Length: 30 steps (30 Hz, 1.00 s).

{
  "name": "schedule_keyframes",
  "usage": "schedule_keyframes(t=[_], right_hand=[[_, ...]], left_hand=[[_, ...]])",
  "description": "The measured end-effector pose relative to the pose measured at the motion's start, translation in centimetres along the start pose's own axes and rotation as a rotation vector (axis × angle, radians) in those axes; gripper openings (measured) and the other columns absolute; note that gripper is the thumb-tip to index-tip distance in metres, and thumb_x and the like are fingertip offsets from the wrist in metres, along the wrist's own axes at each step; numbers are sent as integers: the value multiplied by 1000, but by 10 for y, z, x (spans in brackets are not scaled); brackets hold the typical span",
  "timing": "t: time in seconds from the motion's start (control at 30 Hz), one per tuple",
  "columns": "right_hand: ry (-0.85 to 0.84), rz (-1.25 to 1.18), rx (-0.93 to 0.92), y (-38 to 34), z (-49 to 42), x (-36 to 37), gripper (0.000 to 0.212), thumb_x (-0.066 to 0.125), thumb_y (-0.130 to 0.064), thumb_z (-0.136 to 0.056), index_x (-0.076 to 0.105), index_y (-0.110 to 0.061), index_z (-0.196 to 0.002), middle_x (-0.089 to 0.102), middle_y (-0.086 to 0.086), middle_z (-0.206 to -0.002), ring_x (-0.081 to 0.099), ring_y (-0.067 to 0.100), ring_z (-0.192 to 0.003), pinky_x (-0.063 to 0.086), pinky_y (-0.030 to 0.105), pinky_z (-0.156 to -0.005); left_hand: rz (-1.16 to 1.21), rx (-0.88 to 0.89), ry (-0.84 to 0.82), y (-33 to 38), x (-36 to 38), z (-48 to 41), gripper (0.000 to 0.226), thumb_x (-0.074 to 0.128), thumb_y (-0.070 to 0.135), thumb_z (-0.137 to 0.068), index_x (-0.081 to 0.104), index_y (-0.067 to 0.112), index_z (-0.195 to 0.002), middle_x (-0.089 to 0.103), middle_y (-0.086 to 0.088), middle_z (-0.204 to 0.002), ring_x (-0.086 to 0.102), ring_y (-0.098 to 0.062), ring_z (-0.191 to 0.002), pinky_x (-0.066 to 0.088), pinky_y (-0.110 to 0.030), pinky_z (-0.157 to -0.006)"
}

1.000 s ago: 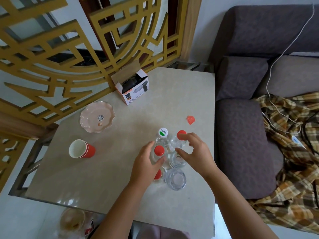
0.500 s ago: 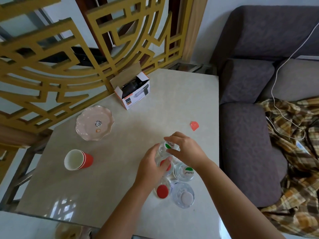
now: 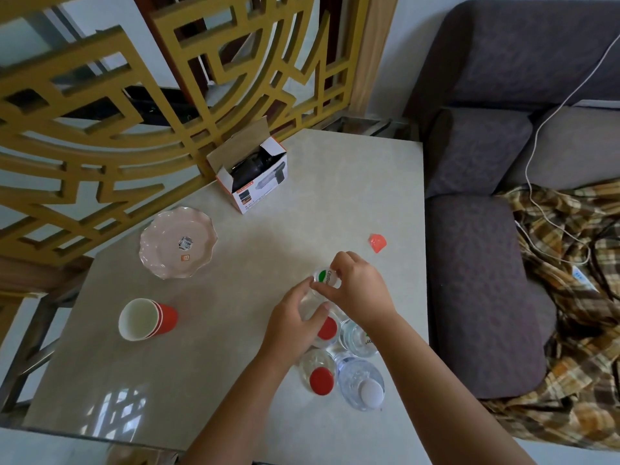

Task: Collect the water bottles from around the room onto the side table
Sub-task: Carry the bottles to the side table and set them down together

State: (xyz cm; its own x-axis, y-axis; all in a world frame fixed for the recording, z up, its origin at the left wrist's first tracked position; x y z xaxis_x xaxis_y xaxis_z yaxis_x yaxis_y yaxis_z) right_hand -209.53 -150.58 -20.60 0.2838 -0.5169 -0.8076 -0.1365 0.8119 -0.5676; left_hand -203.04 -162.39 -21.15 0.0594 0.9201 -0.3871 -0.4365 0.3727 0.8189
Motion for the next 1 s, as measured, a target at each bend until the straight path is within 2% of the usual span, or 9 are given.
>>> schedule_keyframes(t=[0.13, 0.2, 0.47, 0.57, 0.63, 0.7, 0.8, 0.9, 1.0], right_hand=[[-119, -27, -122, 7, 3, -5, 47, 70, -26, -78, 54, -14, -121, 57, 6, -108, 57, 23, -94, 45, 28, -73], [-152, -28, -167, 8, 3, -7, 48, 67, -18, -81, 52, -17, -127, 58, 5, -112, 58, 22, -95, 45, 28, -76], [-60, 36, -114, -6, 2, -11, 36, 69, -27, -79, 60, -6, -107, 63, 9, -101, 60, 27, -85, 48, 34, -71], [-23, 81, -90, -12, 3, -11, 37, 69, -33, -78, 60, -6, -102, 64, 10, -96, 60, 27, -81, 47, 34, -67], [-9, 100, -64, -11, 5, -11, 36, 69, -35, -77, 59, -5, -97, 64, 11, -93, 58, 26, -79, 46, 34, -66], [7, 134, -41, -8, 9, -9, 37, 69, -37, -77, 60, -5, -92, 66, 10, -88, 58, 25, -78, 45, 34, -76], [77, 240, -39, -3, 12, -4, 38, 70, -40, -75, 59, -4, -81, 66, 10, -75, 60, 27, -67, 33, 40, -105], [48, 305, 5, -3, 13, -2, 41, 65, -45, -78, 58, -5, -83, 66, 9, -78, 61, 26, -71, 21, 39, -111], [12, 304, 33, -1, 14, -2, 42, 62, -48, -79, 56, -8, -91, 67, 6, -88, 62, 24, -79, 21, 37, -111]], left_hand=[[-2, 14, -5, -1, -4, 2, 52, 63, 23, -84, 45, 21, -133, 49, 10, -131, 42, -2, -119, 33, -17, -94], [-6, 27, 5, -1, -8, 4, 51, 63, 23, -85, 45, 21, -133, 46, 16, -122, 39, 3, -114, 30, -13, -91], [3, 24, -7, -8, -16, 22, 50, 63, 27, -85, 45, 23, -132, 43, 19, -123, 38, 3, -115, 30, 4, -80], [17, 8, -34, -12, -14, 29, 55, 62, 42, -82, 46, 25, -132, 49, 12, -134, 44, -5, -122, 40, -20, -98], [34, 1, -40, -11, -14, 34, 61, 61, 50, -76, 47, 26, -131, 52, 9, -133, 47, -9, -123, 43, -30, -101], [59, -1, -31, -10, -13, 37, 59, 61, 51, -75, 50, 28, -128, 54, 12, -130, 48, -8, -121, 44, -24, -98], [67, 4, -14, -12, -14, 37, 43, 65, 38, -80, 49, 36, -120, 53, 19, -120, 47, 0, -114, 39, -1, -82], [66, 16, 8, -15, -14, 38, 46, 64, 33, -82, 48, 32, -125, 50, 20, -119, 45, 2, -113, 34, 6, -77], [55, 19, 18, -17, -11, 38, 50, 65, 33, -82, 48, 27, -129, 50, 16, -123, 43, 0, -116, 35, 2, -80]])
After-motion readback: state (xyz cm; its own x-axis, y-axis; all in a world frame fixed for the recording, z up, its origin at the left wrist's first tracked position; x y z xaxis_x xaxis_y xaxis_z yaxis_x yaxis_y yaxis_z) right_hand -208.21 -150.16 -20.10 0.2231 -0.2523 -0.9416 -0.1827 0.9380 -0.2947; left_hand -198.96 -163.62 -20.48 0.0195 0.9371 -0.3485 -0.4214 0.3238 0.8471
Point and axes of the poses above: each hand's wrist, its own z-axis away from the middle knuckle, its own x-axis out of the palm, y = z × x, the point moved 1 cm from there along -z, towards the middle knuckle
